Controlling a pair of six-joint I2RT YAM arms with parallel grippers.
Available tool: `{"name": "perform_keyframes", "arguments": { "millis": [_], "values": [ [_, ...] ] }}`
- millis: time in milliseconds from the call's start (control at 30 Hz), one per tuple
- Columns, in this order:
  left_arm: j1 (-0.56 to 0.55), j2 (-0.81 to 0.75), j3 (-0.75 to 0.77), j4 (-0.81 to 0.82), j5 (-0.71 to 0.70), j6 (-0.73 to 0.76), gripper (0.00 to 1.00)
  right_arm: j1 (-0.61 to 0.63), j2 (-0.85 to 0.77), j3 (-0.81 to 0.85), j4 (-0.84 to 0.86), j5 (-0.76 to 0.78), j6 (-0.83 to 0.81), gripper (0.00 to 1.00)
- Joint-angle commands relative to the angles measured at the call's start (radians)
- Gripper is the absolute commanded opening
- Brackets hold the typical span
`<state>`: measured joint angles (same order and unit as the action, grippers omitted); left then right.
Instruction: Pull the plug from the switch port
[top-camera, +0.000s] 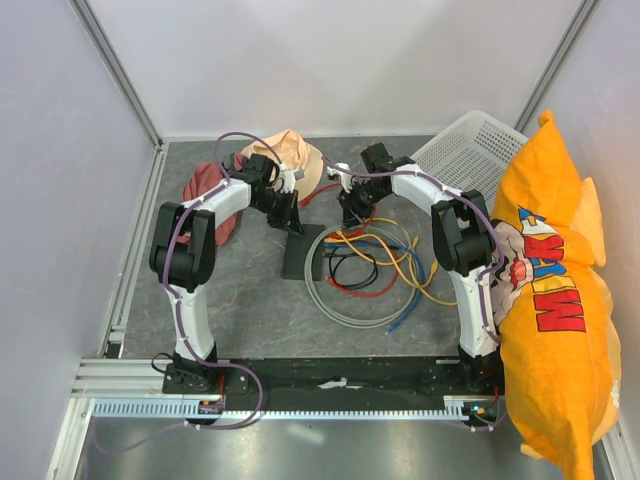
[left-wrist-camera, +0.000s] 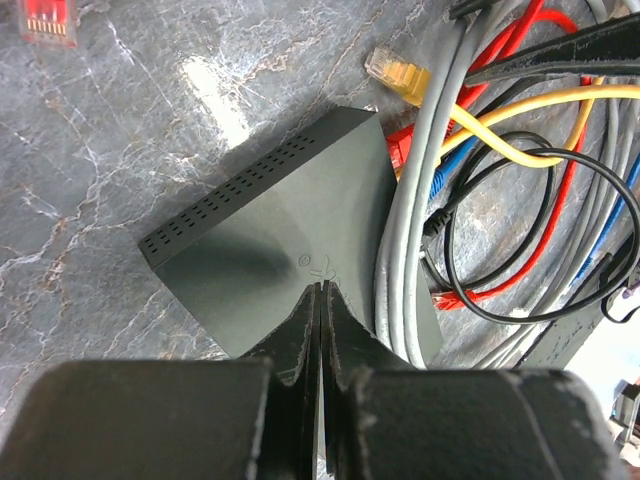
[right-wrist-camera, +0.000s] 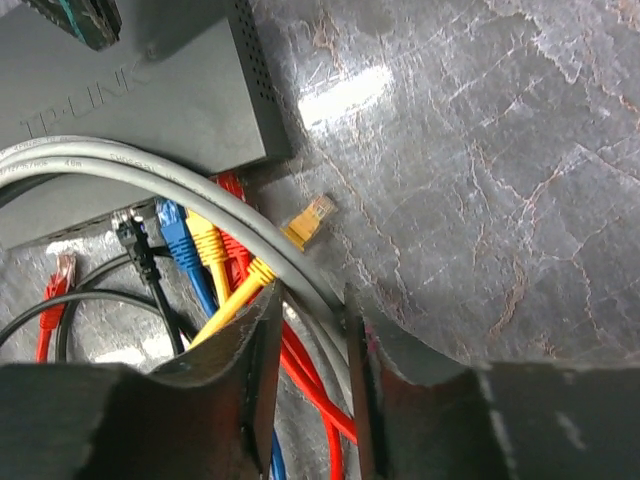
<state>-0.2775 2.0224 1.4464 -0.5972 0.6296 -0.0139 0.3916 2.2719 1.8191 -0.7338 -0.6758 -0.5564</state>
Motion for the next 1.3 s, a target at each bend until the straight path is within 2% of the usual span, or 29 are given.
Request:
{"name": "perform_keyframes", "arguments": {
  "millis": [0,33,67,133,233,467,733,800,1000,1033,1067,1100,1167,1200,1267],
  "values": [
    [-0.012,0.012,0.000,0.008,0.005,0.031,0.02,-0.007,-0.002,-0.006,-0.053,-0.013,-0.053,0.34],
    [-0.012,0.013,0.002,0.010,0.005,0.029,0.02,-0.008,-0.003,-0.009,-0.067,-0.011,-0.060,0.24],
    [-0.014,0.016,0.002,0.010,0.005,0.031,0.02,-0.010,-0.006,-0.007,-0.078,-0.021,-0.071,0.19],
    [-0.015,0.019,0.002,0.010,0.001,0.031,0.02,-0.016,-0.026,-0.014,-0.105,-0.025,-0.089,0.09],
    [-0.019,0.024,-0.006,0.011,-0.004,0.035,0.02,-0.034,-0.113,-0.056,-0.118,-0.045,-0.135,0.01],
    [-0.032,0.045,-0.027,0.010,-0.037,0.045,0.02,-0.077,-0.351,-0.187,-0.121,-0.019,-0.197,0.01],
    [-0.051,0.056,-0.037,0.010,-0.064,0.048,0.02,-0.166,-0.437,-0.313,-0.180,0.077,-0.290,0.00],
    [-0.051,0.058,-0.032,0.010,-0.067,0.046,0.02,-0.186,-0.451,-0.342,-0.180,0.140,-0.296,0.00],
    [-0.055,0.064,-0.027,0.010,-0.074,0.046,0.02,-0.267,-0.463,-0.382,-0.090,0.280,-0.222,0.00],
    [-0.055,0.064,-0.027,0.010,-0.076,0.046,0.02,-0.270,-0.468,-0.386,-0.061,0.312,-0.171,0.01],
    [-0.058,0.065,-0.026,0.010,-0.076,0.048,0.02,-0.273,-0.483,-0.383,-0.046,0.318,-0.162,0.08],
    [-0.060,0.065,-0.027,0.010,-0.074,0.048,0.02,-0.272,-0.494,-0.380,-0.029,0.271,-0.163,0.25],
    [-0.060,0.064,-0.026,0.008,-0.070,0.048,0.02,-0.272,-0.532,-0.371,-0.006,0.185,-0.155,0.35],
    [-0.060,0.064,-0.026,0.010,-0.068,0.048,0.02,-0.255,-0.540,-0.366,0.004,0.101,-0.155,0.48],
    [-0.060,0.064,-0.026,0.011,-0.067,0.046,0.02,-0.220,-0.546,-0.360,0.020,0.064,-0.152,0.59]
  ]
}}
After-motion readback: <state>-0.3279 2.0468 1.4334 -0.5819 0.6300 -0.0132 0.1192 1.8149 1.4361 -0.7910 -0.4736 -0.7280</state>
